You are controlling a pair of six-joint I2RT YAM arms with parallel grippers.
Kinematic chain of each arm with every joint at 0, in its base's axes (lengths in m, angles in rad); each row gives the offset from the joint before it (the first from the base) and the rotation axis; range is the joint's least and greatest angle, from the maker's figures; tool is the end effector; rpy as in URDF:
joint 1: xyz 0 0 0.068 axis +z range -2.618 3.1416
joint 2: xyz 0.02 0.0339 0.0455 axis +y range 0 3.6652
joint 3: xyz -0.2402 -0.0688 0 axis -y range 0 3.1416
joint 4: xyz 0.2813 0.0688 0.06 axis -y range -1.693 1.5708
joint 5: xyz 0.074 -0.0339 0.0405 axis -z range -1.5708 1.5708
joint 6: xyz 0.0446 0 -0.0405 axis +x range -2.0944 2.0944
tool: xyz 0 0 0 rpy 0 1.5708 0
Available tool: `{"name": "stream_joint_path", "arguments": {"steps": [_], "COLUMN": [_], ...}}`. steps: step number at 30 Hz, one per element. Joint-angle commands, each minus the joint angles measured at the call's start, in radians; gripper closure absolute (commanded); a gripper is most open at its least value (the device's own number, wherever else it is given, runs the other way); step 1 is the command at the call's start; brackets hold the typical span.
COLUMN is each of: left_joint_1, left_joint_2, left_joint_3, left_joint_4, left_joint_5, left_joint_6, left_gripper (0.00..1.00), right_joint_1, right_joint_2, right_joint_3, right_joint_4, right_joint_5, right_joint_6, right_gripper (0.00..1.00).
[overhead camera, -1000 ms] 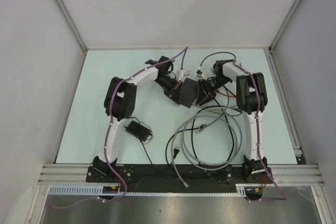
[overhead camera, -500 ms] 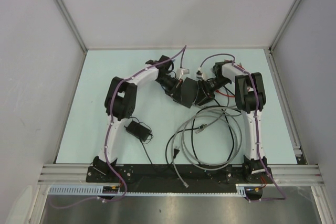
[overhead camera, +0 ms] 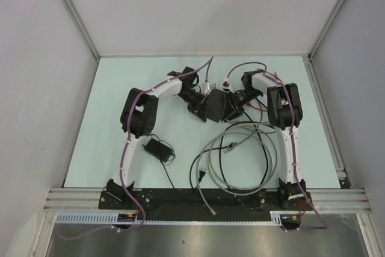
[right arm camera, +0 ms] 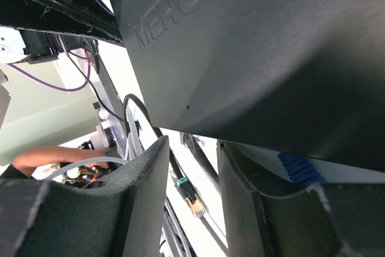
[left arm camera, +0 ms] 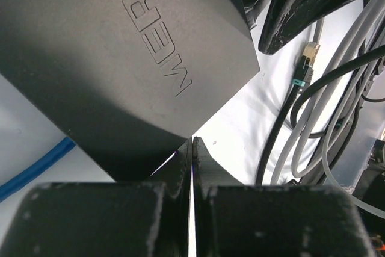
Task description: Pull the plug from the switch port
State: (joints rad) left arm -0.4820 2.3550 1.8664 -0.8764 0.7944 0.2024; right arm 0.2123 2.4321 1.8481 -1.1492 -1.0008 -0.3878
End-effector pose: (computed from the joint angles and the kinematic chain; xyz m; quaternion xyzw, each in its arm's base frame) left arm 0.4174 -0.2543 0.1015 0.3452 0.8508 -0.3942 0.0402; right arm 0.4360 0.1324 0.0682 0.2213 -0.8469 -0.4826 0.0290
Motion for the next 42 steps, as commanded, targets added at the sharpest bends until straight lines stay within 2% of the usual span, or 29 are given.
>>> {"name": "stream_joint_path", "arguments": {"steps": [1, 6, 10, 15, 16, 23, 28, 40, 42], "left_joint_1": [-0.003, 0.006, 0.017, 0.016, 0.016, 0.007, -0.003, -0.010, -0.013], "left_joint_2": [-0.017, -0.082, -0.079, -0.005, 0.004, 0.069, 0.075, 0.079, 0.078], "left_joint_3": [0.019, 0.051, 0.112, 0.162, 0.162, 0.157, 0.137, 0.108, 0.102], "left_joint_4": [0.001, -0.088, -0.078, 0.005, 0.017, 0.020, 0.016, 0.011, 0.008], "left_joint_5": [0.028, 0.238, 0.299, 0.175, 0.113, -0.018, -0.035, -0.052, -0.053], "left_joint_6": [0.052, 0.163, 0.144, 0.034, 0.022, 0.015, 0.022, 0.032, 0.037], "left_gripper": [1.00, 1.00, 1.00, 1.00, 1.00, 1.00, 1.00, 1.00, 1.00], "right_joint_1": [0.019, 0.009, -0.002, -0.010, -0.010, -0.014, -0.004, 0.038, 0.039], "right_joint_2": [0.025, 0.018, 0.016, 0.022, 0.024, 0.028, 0.030, 0.059, 0.067], "right_joint_3": [0.026, 0.025, 0.026, 0.025, 0.028, 0.060, 0.050, 0.057, 0.060], "right_joint_4": [0.023, 0.009, 0.005, 0.012, 0.016, 0.020, 0.014, 0.063, 0.063], "right_joint_5": [0.030, 0.011, 0.014, 0.021, 0.024, 0.051, 0.022, 0.005, 0.002], "right_joint_6": [0.009, -0.008, 0.001, 0.012, 0.017, 0.024, 0.021, 0.078, 0.079], "right_gripper": [0.58, 0.58, 0.55, 0.57, 0.57, 0.63, 0.69, 0.66, 0.68]}}
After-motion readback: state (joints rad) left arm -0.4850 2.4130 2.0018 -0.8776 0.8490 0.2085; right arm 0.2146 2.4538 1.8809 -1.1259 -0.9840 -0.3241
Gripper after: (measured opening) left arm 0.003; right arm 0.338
